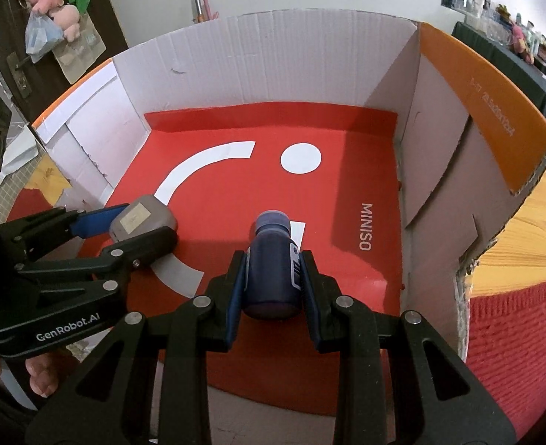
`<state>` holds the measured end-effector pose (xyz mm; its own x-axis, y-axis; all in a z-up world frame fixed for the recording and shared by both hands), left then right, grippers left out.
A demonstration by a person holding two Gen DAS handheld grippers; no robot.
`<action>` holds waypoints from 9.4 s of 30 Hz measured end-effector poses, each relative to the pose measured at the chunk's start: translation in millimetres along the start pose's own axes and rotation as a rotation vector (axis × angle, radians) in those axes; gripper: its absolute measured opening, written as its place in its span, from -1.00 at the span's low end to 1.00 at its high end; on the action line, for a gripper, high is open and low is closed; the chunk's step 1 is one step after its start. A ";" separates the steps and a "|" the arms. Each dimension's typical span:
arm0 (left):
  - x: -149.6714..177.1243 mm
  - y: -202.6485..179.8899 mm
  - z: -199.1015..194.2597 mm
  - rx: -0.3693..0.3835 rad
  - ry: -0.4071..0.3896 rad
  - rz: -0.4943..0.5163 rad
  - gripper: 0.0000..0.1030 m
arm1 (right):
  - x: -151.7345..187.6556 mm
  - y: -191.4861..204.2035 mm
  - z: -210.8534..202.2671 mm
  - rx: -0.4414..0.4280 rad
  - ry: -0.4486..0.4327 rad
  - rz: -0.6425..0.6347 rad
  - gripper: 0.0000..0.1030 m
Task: Organize objects
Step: 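Lower the grey device and blue bottle onto the red floor and open both grippers, then withdraw both grippers from the box back toward the scattered items, then grasp the white-lidded clear cup with the left gripper while the right gripper grasps the green knitted ball, then carry the clear cup and green knitted ball over the box wall into the box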
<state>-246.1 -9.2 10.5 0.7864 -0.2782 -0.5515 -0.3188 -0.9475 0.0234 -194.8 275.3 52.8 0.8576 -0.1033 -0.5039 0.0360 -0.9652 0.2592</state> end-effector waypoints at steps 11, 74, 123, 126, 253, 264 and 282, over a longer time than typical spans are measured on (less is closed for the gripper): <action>-1.3 0.1 2.3 0.008 -0.001 -0.006 0.07 | 0.5 -1.4 -1.5 -0.002 -0.001 0.002 -0.47; 38.2 -24.0 -102.0 -0.115 -0.188 0.005 0.94 | 47.7 21.6 -102.4 -0.038 -0.180 -0.032 0.48; 113.8 -69.3 -125.8 -0.115 -0.162 0.028 0.99 | 136.9 14.5 -144.1 -0.074 -0.190 -0.035 0.88; 118.3 -72.2 -123.7 -0.111 -0.155 0.031 0.99 | 141.3 12.4 -141.8 -0.072 -0.185 -0.038 0.88; 49.9 -51.5 -86.4 0.084 -0.171 0.144 -0.18 | 65.5 27.9 -98.9 -0.191 -0.120 -0.071 -0.38; 37.7 -38.2 -59.5 0.102 -0.108 0.139 -0.18 | 45.1 30.0 -65.4 -0.184 -0.046 -0.057 -0.38; 34.2 -28.6 -40.3 0.122 -0.052 0.141 -0.17 | 38.2 37.0 -31.8 -0.192 0.055 -0.067 -0.38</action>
<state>-188.9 2.1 24.5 0.7020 -0.3950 -0.5926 -0.4880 -0.8729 0.0038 -144.3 243.3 69.3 0.8764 -0.0218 -0.4811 0.1870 -0.9052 0.3816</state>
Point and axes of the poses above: each gripper's, at about its wrist camera, not at the fingertips, and z roughly the way its jaws point, y to its left, x to its underside, the point moved 2 cm from there along z, roughly the way its jaws point, and after that the axes turned 15 degrees about z, right-handed, at the moved point
